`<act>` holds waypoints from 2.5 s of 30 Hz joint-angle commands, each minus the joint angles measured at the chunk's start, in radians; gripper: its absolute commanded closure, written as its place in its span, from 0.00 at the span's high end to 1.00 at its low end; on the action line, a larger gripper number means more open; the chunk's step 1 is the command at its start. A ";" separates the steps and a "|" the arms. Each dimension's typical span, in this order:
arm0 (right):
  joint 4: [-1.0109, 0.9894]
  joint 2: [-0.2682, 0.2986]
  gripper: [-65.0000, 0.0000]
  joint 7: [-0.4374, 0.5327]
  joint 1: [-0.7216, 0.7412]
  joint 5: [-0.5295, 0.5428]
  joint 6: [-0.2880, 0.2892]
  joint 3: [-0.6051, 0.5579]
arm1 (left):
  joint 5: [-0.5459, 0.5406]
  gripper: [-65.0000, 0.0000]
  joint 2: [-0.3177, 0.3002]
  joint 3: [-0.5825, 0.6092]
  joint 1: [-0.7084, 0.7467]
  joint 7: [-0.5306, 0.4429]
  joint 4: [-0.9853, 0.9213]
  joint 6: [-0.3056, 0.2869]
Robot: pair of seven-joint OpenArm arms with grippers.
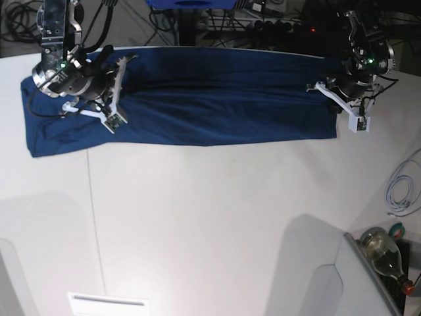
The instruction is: Layout the t-shirt on the table in an organized manner, then fold the t-shirt properly
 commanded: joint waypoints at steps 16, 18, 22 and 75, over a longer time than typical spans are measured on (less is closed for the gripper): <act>0.171 -0.006 0.38 -0.035 -0.030 0.008 0.001 0.049 | -0.007 0.00 0.018 -0.005 0.025 -0.018 0.092 -0.003; 0.183 -0.006 0.38 -0.029 -0.006 0.006 0.001 0.095 | -0.007 0.00 0.043 -0.003 0.025 -0.018 0.129 -0.003; 0.065 -0.003 0.30 -0.027 0.146 0.006 0.001 0.241 | 0.005 0.00 0.101 0.017 -0.023 -0.021 0.106 -0.003; -0.376 0.107 0.02 0.030 0.275 -0.064 -0.104 0.341 | 0.103 0.00 0.133 0.050 -0.027 -0.165 -0.028 0.063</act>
